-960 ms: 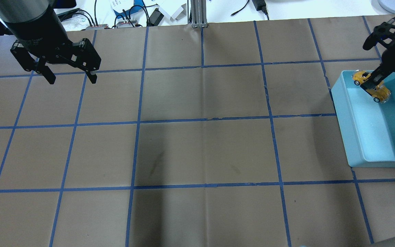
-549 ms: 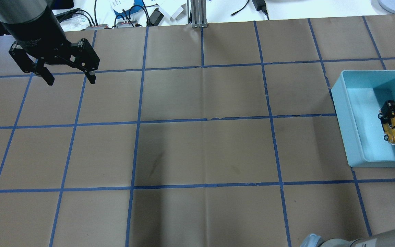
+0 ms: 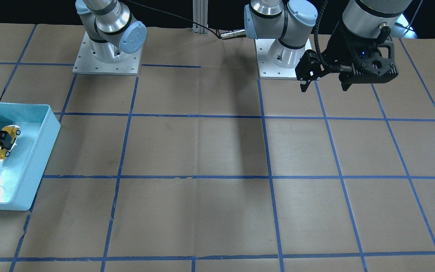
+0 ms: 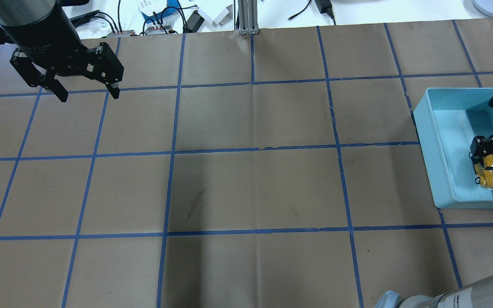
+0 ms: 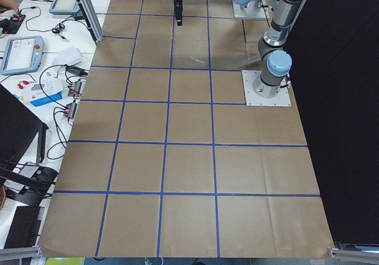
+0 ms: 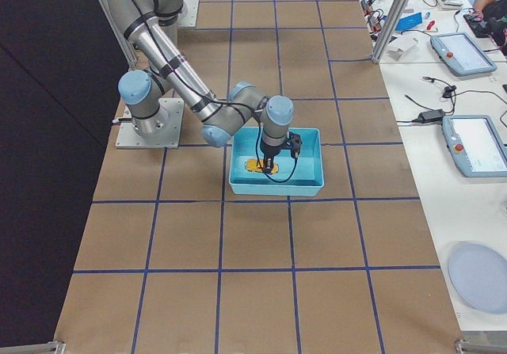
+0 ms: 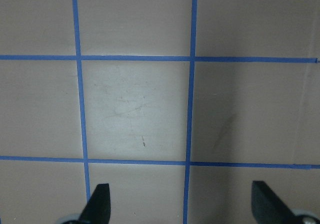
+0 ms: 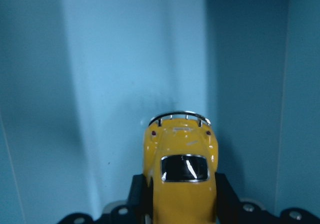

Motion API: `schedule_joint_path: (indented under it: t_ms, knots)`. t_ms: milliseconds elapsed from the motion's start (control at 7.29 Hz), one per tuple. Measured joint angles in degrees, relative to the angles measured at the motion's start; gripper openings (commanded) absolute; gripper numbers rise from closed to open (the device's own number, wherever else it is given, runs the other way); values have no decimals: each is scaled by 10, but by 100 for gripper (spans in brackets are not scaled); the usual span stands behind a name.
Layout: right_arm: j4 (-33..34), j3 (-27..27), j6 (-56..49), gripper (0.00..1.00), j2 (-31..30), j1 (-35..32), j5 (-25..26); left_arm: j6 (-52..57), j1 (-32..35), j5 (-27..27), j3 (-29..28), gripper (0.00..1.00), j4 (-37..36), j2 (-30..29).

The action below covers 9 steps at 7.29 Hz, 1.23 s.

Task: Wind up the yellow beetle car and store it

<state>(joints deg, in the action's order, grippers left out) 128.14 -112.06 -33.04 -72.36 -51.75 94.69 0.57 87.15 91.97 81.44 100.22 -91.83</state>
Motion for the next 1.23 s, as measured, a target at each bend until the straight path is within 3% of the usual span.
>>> schedule_joint_path:
  t_ms: [411,686,1234]
  knots:
    - [5,12,-23,100,-10,-16,-4,1,0,-5,2,100,-2,7]
    - [-9,43,-51,97,-46,-67,-5,0,0,-21,6,100,-3,9]
    - [-172,138,58,99,-151,-219,-15,-26,-2,-37,27,100,-19,20]
